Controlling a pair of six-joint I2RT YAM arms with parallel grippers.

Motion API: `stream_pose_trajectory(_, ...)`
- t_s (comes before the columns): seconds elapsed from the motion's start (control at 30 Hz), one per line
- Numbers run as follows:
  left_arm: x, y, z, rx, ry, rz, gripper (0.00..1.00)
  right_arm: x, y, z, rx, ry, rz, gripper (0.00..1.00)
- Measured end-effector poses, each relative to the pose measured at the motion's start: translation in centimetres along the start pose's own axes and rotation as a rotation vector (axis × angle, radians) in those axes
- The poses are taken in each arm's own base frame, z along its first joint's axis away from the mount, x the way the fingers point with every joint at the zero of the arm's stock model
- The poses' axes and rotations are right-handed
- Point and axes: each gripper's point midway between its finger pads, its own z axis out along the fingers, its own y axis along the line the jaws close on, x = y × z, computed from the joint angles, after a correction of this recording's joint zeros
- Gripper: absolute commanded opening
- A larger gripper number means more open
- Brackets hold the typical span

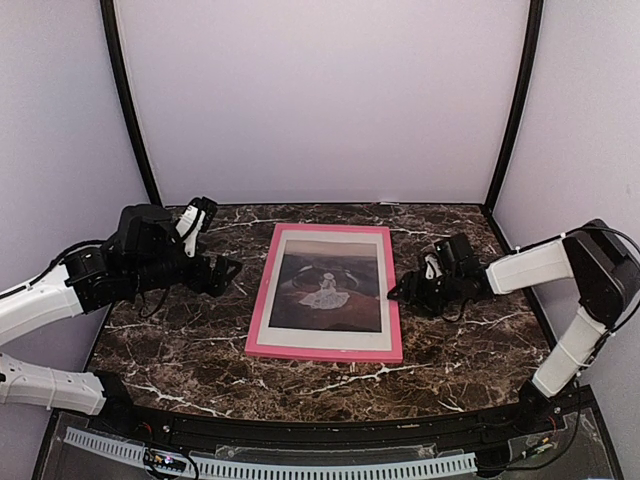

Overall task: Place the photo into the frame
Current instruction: Turn over the photo frame at the center of the board, then reset both arms

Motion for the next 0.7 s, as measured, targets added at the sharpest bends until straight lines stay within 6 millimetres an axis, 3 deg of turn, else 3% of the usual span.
stream_pose_trajectory(0.33,1.0,2.4,-1.1,-0.116,-0.027,-0.048,0.99,-2.2,-1.1,-2.8,0.217,-0.035,-0.191,0.98)
stream_pose_trajectory(0.5,1.5,4.2,-1.9,-0.214,-0.053,-0.096,0.99,-2.3,-2.5,-3.7,0.327,-0.016,-0.253,0.99)
stream_pose_trajectory(0.7,1.7,6.6,-3.1,-0.345,-0.099,-0.169,0.99,-4.2,-2.0,-5.0,0.394,-0.036,-0.344,0.99)
